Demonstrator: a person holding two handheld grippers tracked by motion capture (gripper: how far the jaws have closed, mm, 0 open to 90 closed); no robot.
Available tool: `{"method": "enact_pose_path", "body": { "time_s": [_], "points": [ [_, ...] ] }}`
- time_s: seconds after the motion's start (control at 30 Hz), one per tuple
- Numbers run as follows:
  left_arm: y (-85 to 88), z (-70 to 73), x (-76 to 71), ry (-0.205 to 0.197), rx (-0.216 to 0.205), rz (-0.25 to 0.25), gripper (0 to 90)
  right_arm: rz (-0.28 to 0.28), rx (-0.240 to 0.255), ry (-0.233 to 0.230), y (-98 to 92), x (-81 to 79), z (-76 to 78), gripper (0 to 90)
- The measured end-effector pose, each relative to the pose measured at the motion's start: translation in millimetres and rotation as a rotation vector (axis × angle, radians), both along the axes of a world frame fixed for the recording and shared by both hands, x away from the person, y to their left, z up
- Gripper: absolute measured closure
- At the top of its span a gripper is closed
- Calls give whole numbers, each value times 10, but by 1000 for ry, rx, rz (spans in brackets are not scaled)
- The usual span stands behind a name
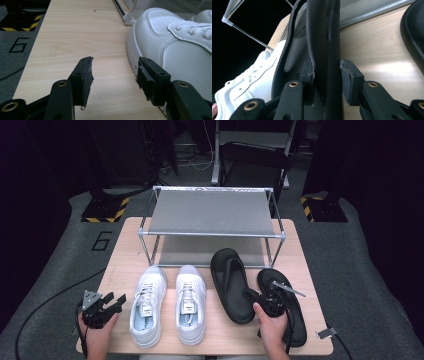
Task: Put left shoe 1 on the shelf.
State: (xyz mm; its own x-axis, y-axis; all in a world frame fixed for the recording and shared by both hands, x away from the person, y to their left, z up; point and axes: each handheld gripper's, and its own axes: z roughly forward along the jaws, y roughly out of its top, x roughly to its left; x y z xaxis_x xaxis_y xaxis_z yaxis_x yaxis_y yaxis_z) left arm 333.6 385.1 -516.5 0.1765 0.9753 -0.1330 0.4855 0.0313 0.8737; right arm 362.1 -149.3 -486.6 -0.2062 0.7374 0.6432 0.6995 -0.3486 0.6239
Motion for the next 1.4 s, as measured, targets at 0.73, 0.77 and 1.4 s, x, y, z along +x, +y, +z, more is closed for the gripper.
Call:
{"method": "enact_pose_path", "body": {
  "time_s": [0.73, 0.77, 1.4],
  "points": [
    [33, 15, -8, 5, -4, -10, 453, -56, -23, 3, 278, 534, 38, 658],
    [33, 15, -8, 4, -5, -10, 453, -59, -30, 0, 283, 555, 33, 658],
    [46, 13, -6, 2, -7, -8, 453, -93, -76, -8, 460, 955, -55, 658]
  ]
}}
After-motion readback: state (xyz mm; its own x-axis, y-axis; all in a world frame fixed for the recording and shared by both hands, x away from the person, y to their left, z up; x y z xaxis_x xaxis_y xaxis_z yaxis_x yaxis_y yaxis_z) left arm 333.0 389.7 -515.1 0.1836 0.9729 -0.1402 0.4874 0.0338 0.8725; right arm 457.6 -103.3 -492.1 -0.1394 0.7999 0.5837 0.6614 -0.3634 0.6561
